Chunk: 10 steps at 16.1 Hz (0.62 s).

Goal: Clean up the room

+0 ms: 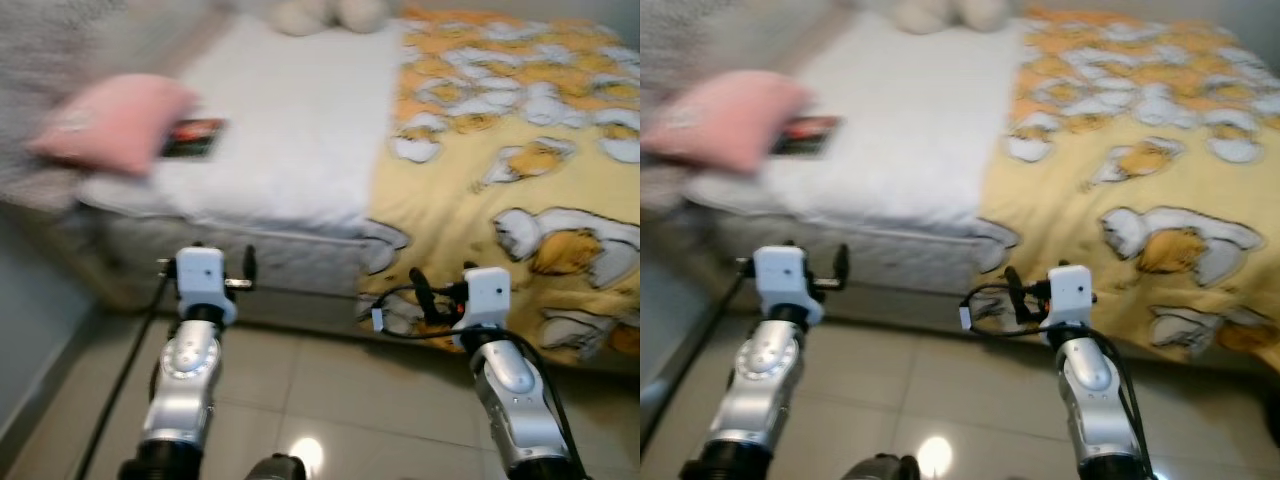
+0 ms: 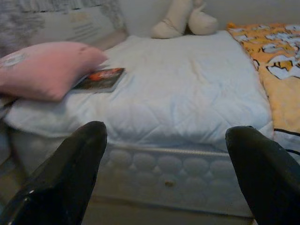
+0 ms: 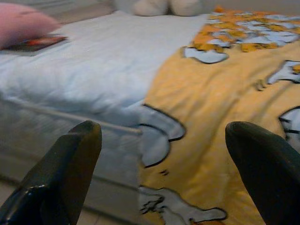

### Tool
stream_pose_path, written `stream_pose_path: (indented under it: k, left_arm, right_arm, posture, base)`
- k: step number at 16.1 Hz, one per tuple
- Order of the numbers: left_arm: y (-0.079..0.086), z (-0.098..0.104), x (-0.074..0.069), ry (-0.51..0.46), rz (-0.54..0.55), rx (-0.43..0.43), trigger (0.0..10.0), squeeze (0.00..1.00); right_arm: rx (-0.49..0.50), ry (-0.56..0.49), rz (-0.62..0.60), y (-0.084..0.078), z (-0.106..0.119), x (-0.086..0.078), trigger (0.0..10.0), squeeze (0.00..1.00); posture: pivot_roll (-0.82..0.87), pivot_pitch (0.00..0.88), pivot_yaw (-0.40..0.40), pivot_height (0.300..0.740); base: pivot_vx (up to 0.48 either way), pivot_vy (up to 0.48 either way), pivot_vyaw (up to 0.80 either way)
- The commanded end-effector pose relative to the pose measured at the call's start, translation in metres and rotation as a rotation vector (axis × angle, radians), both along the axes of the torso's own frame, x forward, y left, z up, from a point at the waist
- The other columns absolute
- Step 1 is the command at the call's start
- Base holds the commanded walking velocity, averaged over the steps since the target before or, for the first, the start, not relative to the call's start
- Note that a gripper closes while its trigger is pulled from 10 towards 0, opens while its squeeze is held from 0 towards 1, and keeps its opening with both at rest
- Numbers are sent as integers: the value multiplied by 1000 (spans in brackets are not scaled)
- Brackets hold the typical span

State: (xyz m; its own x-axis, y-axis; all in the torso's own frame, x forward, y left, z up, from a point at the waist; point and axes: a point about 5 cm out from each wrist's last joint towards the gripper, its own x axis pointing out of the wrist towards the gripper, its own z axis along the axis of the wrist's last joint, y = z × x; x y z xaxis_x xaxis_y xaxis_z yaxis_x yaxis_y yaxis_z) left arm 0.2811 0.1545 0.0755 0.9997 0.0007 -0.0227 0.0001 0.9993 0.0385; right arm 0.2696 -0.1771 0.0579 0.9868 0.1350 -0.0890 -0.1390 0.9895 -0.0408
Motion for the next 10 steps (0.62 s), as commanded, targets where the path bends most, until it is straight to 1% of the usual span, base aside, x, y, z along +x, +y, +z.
stream_pose_path:
  k: [1, 2, 4, 5, 7, 9, 10]
  left_arm:
    - [0, 1, 0, 6, 8, 3, 10000, 0]
    - [1, 0, -3, 11, 5, -3, 10000, 0]
    - [3, 1, -12, -13, -23, 12, 10000, 0]
    - [1, 1, -14, -14, -35, 2, 10000, 0]
    - [-5, 2, -14, -18, -57, -24, 10000, 0]
    - [-10, 4, -15, -30, -90, 1, 10000, 0]
    - [-9, 3, -14, -21, -90, -14, 10000, 0]
  right_arm:
    - [17, -10, 9, 2, 2, 1, 10000, 1000]
    - [21, -11, 12, 3, 2, -1, 10000, 1000]
    - [32, 1, 40, 5, -4, -14, 10000, 1000]
    - [37, 10, 37, 5, -8, -22, 10000, 1000]
    - [51, 12, 22, 5, -9, -25, 10000, 1000]
    - [57, 0, 20, 6, -6, -23, 10000, 1000]
    - [57, 4, 27, 7, -7, -23, 10000, 1000]
  posture:
    - [-143, 0, 51, 740]
    - [-141, 0, 47, 740]
    - [-143, 0, 44, 740]
    - [-144, 0, 44, 740]
    - [-149, 0, 49, 740]
    - [-158, 0, 56, 740]
    - [-156, 0, 59, 740]
  base:
    - [0, -480, 719]
    - [0, -480, 719]
    - [0, -480, 688]
    - [0, -480, 681]
    - [0, -480, 681]
    - [0, -480, 675]
    - [0, 0, 663]
